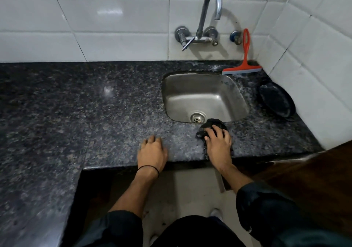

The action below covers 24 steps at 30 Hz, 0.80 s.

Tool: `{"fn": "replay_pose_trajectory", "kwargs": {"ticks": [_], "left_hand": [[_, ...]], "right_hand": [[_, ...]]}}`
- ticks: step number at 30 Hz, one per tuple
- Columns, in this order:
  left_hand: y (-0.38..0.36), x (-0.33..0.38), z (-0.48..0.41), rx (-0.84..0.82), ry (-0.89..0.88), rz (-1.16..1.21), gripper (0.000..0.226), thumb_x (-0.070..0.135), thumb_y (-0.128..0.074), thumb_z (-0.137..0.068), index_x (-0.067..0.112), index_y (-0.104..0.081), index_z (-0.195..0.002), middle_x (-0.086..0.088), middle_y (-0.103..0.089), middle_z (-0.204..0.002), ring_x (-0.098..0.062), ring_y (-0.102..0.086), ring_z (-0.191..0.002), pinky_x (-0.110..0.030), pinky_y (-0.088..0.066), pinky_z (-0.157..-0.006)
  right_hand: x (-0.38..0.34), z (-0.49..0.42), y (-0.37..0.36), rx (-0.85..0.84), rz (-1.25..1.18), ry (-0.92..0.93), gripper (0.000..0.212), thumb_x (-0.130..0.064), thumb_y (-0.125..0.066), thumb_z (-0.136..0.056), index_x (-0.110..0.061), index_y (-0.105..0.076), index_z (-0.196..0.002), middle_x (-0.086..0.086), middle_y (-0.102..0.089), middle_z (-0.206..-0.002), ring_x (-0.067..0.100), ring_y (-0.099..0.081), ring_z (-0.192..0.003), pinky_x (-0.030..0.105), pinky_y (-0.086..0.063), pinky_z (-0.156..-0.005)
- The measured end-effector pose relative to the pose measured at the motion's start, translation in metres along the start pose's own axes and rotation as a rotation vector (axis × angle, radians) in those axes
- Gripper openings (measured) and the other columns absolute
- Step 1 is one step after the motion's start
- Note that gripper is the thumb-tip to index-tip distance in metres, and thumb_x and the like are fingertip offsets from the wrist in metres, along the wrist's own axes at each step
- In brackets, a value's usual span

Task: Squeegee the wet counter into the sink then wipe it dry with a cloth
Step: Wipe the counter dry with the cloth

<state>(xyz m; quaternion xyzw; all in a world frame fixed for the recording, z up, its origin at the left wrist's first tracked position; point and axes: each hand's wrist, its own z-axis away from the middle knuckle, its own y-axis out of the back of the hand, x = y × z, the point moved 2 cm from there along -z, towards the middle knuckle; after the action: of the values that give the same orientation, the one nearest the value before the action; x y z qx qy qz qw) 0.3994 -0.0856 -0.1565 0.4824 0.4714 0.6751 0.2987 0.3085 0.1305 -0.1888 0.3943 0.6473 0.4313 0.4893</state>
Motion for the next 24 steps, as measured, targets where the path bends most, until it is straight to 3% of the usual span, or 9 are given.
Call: {"fn": "replay_pose_trajectory", "kwargs": {"ticks": [5,8,12,17,19,21,24], "left_hand": [[-0.005,0.027,-0.008,0.130,-0.149,0.129,0.027,0.024,-0.051,-0.093,0.013,-0.065,-0.114,-0.009,-0.066,-0.115,-0.030,-0.058,-0.108,-0.040,-0.048,-0.091],[-0.016,0.056,-0.017,0.146,-0.196,0.202,0.026,0.021,-0.055,-0.093,0.015,-0.068,-0.114,-0.007,-0.070,-0.112,-0.028,-0.062,-0.105,-0.036,-0.050,-0.088],[-0.036,0.106,-0.035,0.127,-0.239,0.236,0.023,0.018,-0.060,-0.089,0.017,-0.072,-0.109,-0.008,-0.072,-0.106,-0.028,-0.066,-0.099,-0.034,-0.050,-0.082],[-0.069,0.177,-0.067,0.048,-0.278,0.247,0.024,0.019,-0.058,-0.090,0.015,-0.070,-0.111,-0.013,-0.071,-0.111,-0.033,-0.065,-0.103,-0.039,-0.051,-0.087],[-0.083,0.200,-0.077,0.049,-0.263,0.221,0.036,0.023,-0.056,-0.092,0.017,-0.061,-0.128,-0.012,-0.064,-0.128,-0.032,-0.059,-0.116,-0.042,-0.047,-0.095],[-0.094,0.215,-0.086,0.028,-0.190,0.156,0.050,0.034,-0.048,-0.097,0.025,-0.042,-0.146,-0.004,-0.044,-0.151,-0.026,-0.043,-0.136,-0.044,-0.037,-0.105],[-0.109,0.223,-0.096,-0.057,-0.108,0.053,0.056,0.049,-0.033,-0.101,0.038,-0.019,-0.154,0.005,-0.016,-0.164,-0.019,-0.016,-0.150,-0.045,-0.022,-0.113]], "right_hand": [[0.019,-0.019,0.012,-0.048,0.146,0.167,0.041,-0.008,-0.055,-0.092,-0.024,-0.053,-0.130,0.004,-0.048,-0.135,0.033,-0.046,-0.105,0.042,-0.047,-0.088],[0.035,-0.035,0.027,-0.053,-0.133,0.209,0.033,-0.005,-0.055,-0.094,-0.014,-0.060,-0.125,0.010,-0.058,-0.124,0.037,-0.055,-0.100,0.044,-0.048,-0.087],[0.081,-0.065,0.066,-0.036,-0.570,0.013,0.026,-0.006,-0.053,-0.097,-0.014,-0.064,-0.119,0.004,-0.067,-0.107,0.022,-0.062,-0.098,0.024,-0.043,-0.076],[0.171,-0.120,0.124,0.045,-0.632,-0.156,0.023,-0.011,-0.052,-0.100,-0.014,-0.062,-0.121,0.003,-0.064,-0.107,0.017,-0.058,-0.098,0.021,-0.038,-0.077],[0.201,-0.147,0.144,0.112,-0.606,-0.182,0.026,-0.012,-0.052,-0.101,-0.013,-0.061,-0.125,0.007,-0.065,-0.118,0.018,-0.057,-0.101,0.022,-0.038,-0.081],[0.222,-0.172,0.160,0.170,-0.590,-0.183,0.026,-0.013,-0.050,-0.101,-0.013,-0.060,-0.126,0.009,-0.065,-0.122,0.022,-0.058,-0.102,0.024,-0.040,-0.081],[0.244,-0.206,0.171,0.235,-0.500,-0.148,0.025,-0.013,-0.046,-0.102,-0.012,-0.058,-0.124,0.013,-0.063,-0.119,0.027,-0.058,-0.101,0.030,-0.044,-0.078]]}}
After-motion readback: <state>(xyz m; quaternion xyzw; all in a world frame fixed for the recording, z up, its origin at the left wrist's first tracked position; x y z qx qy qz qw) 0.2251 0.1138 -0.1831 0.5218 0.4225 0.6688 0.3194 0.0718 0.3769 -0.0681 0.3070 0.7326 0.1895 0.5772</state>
